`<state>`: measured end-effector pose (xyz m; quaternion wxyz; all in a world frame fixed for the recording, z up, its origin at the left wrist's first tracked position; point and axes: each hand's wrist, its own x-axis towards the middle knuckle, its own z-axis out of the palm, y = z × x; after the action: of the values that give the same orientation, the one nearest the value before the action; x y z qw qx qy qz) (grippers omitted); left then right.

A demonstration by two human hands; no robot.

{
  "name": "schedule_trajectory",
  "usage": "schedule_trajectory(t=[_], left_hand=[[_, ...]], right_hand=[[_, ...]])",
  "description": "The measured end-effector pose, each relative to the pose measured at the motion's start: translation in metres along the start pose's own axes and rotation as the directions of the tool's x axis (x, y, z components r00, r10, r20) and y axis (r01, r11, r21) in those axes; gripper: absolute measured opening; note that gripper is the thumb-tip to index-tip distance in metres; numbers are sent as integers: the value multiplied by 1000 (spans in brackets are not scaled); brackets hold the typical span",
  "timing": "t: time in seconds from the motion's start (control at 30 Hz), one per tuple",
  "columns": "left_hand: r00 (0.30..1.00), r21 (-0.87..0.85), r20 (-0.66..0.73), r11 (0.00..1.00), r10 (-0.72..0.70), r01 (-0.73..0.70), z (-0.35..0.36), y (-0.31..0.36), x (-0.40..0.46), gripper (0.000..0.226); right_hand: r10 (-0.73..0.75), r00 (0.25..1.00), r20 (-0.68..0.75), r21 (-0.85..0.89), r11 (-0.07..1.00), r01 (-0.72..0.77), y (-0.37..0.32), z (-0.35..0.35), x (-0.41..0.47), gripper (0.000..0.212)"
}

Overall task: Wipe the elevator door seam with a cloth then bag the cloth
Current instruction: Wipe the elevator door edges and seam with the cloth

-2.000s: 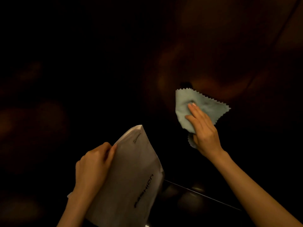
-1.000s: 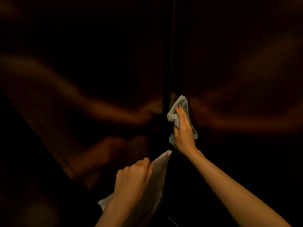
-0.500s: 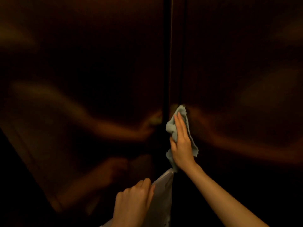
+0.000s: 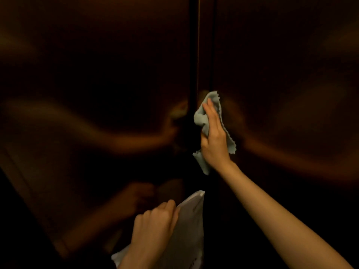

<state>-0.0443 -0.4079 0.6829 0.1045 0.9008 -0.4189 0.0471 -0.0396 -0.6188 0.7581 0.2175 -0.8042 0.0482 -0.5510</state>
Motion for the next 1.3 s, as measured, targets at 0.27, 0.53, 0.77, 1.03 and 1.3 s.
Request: schedule_trajectory(t=[0.27, 0.53, 0.77, 1.03, 1.3], left_hand=[[994, 47, -91, 998, 55, -51, -10, 0, 6, 32], [981, 46, -171, 995, 95, -89, -30, -1, 11, 33], [983, 46, -161, 995, 91, -84, -45, 3, 10, 33], [943, 48, -310, 992, 123, -114, -86, 12, 22, 33], [896, 83, -425, 991, 131, -106, -127, 16, 37, 30]], right_hand=[[29, 996, 82, -80, 997, -22, 9, 4, -36, 62], [-48, 998, -47, -42, 998, 46, -27, -14, 52, 61], [11, 998, -62, 9, 1000, -11, -25, -9, 31, 59], [-7, 993, -114, -9, 1000, 6, -58, -32, 117, 62], [-283, 946, -160, -429, 883, 192, -75, -60, 177, 39]])
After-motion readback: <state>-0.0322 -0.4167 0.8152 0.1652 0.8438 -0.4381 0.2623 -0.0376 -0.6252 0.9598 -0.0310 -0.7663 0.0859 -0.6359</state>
